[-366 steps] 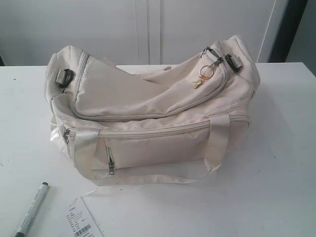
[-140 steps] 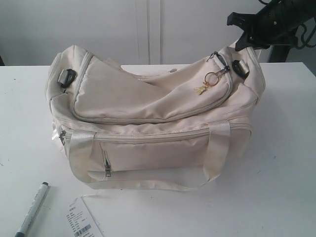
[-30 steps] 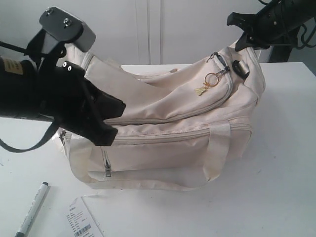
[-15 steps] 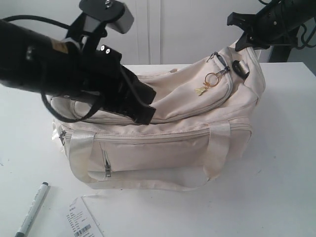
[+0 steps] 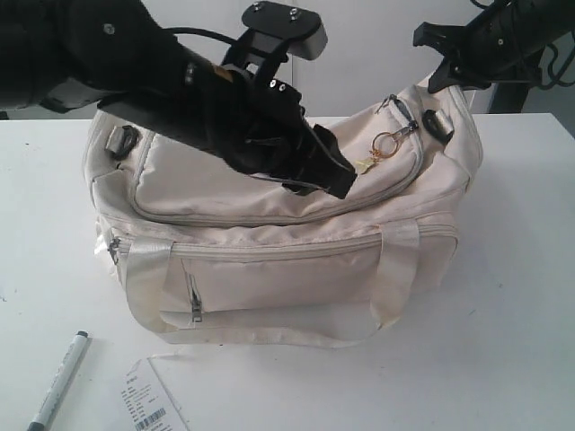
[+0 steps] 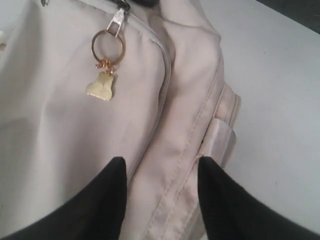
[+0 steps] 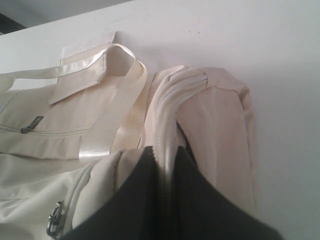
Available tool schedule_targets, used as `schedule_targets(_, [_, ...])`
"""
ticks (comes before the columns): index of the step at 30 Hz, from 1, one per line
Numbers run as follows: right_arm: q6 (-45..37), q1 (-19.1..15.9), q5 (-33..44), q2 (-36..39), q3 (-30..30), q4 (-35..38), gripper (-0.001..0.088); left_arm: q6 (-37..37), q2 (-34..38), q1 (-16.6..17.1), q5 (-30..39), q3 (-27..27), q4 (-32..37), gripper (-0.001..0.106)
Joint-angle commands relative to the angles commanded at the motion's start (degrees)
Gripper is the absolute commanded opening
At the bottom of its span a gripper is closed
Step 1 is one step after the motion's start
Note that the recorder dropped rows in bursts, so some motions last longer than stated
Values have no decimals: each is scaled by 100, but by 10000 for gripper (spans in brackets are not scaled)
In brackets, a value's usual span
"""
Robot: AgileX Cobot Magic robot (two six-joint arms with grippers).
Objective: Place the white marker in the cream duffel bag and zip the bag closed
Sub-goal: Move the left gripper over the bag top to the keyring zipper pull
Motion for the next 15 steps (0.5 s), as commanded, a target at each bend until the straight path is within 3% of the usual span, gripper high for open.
schedule_targets(5, [0, 0, -16, 0, 0, 0, 0, 362, 423, 301, 287, -376, -944, 502])
schedule_targets(11, [0, 0, -27, 0, 0, 0, 0, 1765, 847, 603, 1004, -794, -2667, 502])
schedule_targets(15, [0, 0, -27, 0, 0, 0, 0, 2110, 1068, 622, 1092, -1046, -2937, 502])
